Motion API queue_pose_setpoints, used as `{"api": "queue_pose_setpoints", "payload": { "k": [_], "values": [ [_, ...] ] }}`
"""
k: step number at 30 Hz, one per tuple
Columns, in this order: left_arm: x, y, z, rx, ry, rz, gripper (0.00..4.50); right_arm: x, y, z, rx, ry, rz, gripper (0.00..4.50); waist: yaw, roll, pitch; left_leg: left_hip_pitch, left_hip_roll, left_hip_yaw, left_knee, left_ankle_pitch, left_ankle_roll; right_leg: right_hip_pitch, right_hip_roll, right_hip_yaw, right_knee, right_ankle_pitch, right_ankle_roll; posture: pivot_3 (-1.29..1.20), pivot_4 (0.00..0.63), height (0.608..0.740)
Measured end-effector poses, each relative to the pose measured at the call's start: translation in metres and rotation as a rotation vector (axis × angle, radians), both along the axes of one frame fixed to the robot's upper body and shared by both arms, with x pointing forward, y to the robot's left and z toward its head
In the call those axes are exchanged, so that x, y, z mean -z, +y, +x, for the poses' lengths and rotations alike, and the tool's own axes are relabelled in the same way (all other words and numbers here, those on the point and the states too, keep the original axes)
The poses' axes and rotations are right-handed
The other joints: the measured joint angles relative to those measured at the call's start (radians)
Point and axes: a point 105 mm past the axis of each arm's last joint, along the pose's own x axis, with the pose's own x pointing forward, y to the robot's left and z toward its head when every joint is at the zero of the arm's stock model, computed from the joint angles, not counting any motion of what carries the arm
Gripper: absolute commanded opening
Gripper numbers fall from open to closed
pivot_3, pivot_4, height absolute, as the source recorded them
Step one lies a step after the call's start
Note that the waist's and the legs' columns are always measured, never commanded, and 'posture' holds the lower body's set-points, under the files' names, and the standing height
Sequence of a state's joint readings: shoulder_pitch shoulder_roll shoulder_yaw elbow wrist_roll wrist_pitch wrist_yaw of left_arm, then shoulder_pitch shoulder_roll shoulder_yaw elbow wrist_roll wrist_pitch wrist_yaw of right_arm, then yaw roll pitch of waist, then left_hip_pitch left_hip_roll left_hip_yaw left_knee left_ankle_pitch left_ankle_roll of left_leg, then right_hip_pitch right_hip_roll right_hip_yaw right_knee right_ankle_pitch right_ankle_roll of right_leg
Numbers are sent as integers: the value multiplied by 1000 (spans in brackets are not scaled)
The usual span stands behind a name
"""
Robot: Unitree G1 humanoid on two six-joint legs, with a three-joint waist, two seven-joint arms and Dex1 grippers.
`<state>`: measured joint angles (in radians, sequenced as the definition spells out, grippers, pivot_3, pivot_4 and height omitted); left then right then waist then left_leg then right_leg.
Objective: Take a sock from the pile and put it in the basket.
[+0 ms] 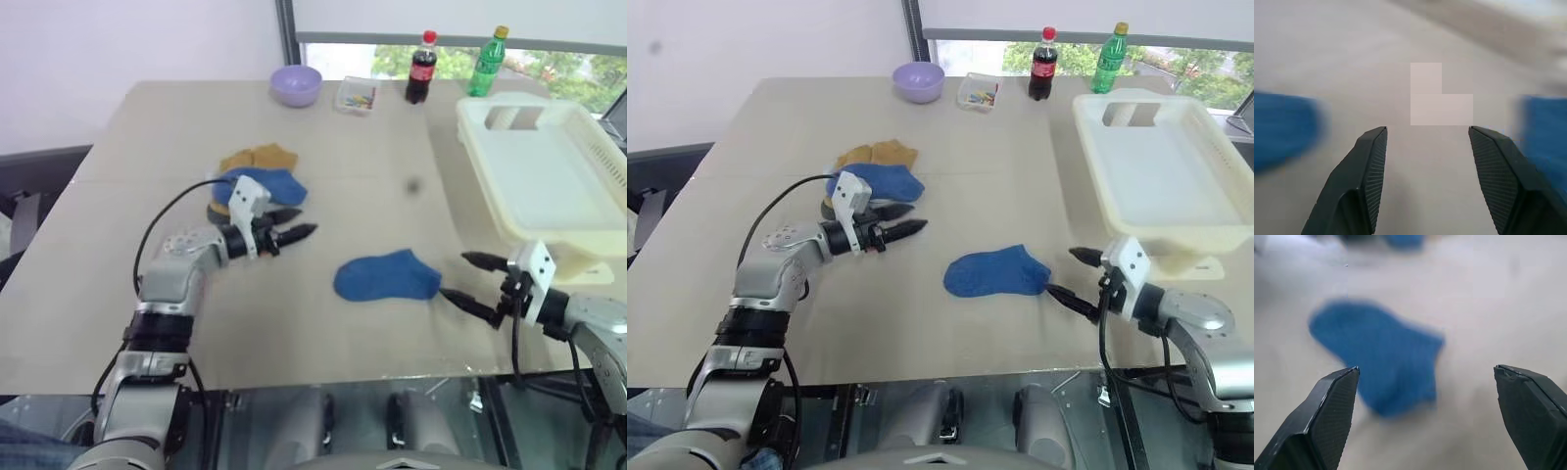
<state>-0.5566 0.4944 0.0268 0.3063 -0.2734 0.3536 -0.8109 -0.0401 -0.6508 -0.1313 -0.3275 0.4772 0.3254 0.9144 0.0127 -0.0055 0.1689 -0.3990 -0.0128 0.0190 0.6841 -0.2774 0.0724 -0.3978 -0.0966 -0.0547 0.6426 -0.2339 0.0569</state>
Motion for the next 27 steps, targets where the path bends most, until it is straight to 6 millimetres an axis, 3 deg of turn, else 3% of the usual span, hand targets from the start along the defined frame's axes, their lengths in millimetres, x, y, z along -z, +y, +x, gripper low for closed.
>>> {"api": "queue_pose_setpoints", "payload": {
  "k": [2, 6, 17, 21, 23, 27],
  "values": [
    [7, 4, 14, -84, -21, 12, 2832, -14, 15, 2, -46, -58, 36, 4500, 2, -1, 0, -1, 0, 0, 0, 2, -3, -1, 0, -1, 0, 0, 0, 0, 150, 740],
    [6, 9, 31, -157, -83, 84, 2832, -20, 33, 1, -115, -84, 42, 4500, 7, -2, 1, -3, -2, -1, 0, 2, -4, -1, 0, -2, -1, 0, 1, 0, 150, 740],
    [14, 0, 46, -143, -149, 217, 2832, -10, 33, 1, -111, -82, 12, 4500, 2, -3, 1, -2, -2, 0, 0, 2, -3, -1, 0, -2, 0, 1, 1, 0, 150, 740],
    [17, 0, 48, -141, -145, 244, 1239, -6, 36, -1, -117, -76, 15, 4500, 2, -3, 1, -1, -2, 0, 0, 2, -3, 0, 0, -2, 0, 2, 3, 0, 150, 740],
    [18, -2, 49, -137, -146, 263, 220, -6, 38, -1, -123, -76, 20, 4500, 1, -3, 1, -1, -2, 0, 1, 2, -3, 0, 0, -1, 1, 2, 3, 0, 150, 740],
    [16, -2, 51, -147, -151, 284, 54, -5, 37, -1, -121, -83, 17, 4500, 1, -3, 1, -1, -2, 0, 1, 2, -3, 0, 0, -1, 1, 2, 3, 0, 150, 740]
  ]
}}
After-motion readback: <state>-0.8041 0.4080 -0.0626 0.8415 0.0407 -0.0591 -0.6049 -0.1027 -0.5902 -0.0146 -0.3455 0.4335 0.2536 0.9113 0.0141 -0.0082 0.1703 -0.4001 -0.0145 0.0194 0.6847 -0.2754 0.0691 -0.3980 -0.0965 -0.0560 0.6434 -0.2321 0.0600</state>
